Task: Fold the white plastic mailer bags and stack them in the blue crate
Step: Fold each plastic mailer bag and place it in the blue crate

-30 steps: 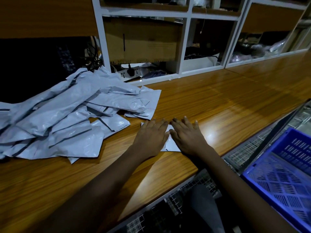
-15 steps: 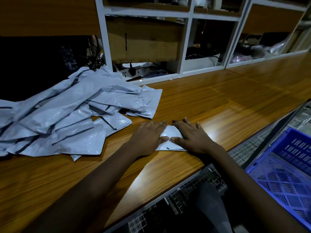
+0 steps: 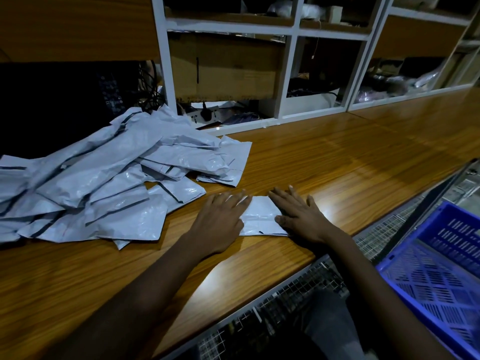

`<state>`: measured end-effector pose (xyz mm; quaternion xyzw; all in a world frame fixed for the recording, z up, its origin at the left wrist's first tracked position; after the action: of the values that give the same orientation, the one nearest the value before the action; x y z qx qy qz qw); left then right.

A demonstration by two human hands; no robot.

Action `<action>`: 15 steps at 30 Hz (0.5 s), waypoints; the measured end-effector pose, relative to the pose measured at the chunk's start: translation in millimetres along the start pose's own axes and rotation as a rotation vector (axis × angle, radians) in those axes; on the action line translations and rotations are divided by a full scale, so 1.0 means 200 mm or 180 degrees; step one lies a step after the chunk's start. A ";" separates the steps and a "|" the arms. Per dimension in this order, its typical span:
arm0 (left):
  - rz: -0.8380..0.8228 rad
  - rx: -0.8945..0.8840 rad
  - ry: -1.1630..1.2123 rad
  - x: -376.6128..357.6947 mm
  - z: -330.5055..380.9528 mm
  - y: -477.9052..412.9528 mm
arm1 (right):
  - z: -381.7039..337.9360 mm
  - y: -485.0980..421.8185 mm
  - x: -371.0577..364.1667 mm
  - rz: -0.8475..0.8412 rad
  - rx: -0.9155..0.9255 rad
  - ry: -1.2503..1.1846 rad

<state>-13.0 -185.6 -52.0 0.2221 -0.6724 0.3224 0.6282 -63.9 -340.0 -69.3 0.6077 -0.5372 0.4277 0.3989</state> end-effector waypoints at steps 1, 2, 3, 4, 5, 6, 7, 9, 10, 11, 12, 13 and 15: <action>-0.0005 0.0056 0.0047 0.01 0.00 0.00 | 0.01 0.00 0.01 0.0026 -0.0059 -0.0111; 0.0038 0.0116 0.0089 0.04 0.00 -0.01 | 0.01 0.01 0.02 0.0097 -0.0122 -0.0143; 0.0118 0.0186 0.0137 0.06 0.01 -0.02 | 0.00 0.01 0.04 0.0200 -0.0161 -0.0098; 0.0224 0.0272 0.0204 0.08 0.02 -0.04 | -0.01 0.01 0.07 0.0344 -0.0202 -0.0049; 0.0326 0.0359 0.0266 0.10 0.03 -0.07 | -0.03 0.00 0.09 0.0533 -0.0259 -0.0030; 0.0398 0.0420 0.0279 0.10 0.05 -0.09 | -0.06 -0.02 0.11 0.0730 -0.0314 -0.0007; 0.0431 0.0453 0.0245 0.09 0.08 -0.12 | -0.09 -0.05 0.13 0.0890 -0.0331 0.0054; 0.0399 0.0472 0.0184 0.04 0.12 -0.16 | -0.16 -0.11 0.10 0.0959 -0.0382 0.0343; 0.0348 0.0465 0.0165 0.02 0.12 -0.17 | -0.17 -0.14 0.07 0.0878 -0.0417 0.0574; 0.0310 0.0434 0.0121 -0.01 0.13 -0.17 | -0.18 -0.15 0.04 0.0782 -0.0423 0.0845; 0.0310 0.0372 0.0053 -0.02 0.12 -0.17 | -0.18 -0.16 0.01 0.0687 -0.0409 0.1068; 0.0351 0.0297 0.0005 -0.03 0.12 -0.16 | -0.18 -0.15 -0.01 0.0632 -0.0388 0.1205; 0.0444 0.0232 0.0059 -0.03 0.09 -0.13 | -0.17 -0.14 -0.02 0.0653 -0.0314 0.1322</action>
<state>-6.1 -217.7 -54.4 0.1944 -0.6683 0.3916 0.6019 -38.9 -304.4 -62.4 0.4287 -0.5228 0.5551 0.4845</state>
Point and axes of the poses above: each hand's wrist, its own y-axis away from the middle knuckle, its own x-axis out of the back of the hand, z = x × y, the point moved 9 cm from there along -y, towards the middle knuckle, and after that the axes turned 10 degrees about x, right-handed, at the moved point
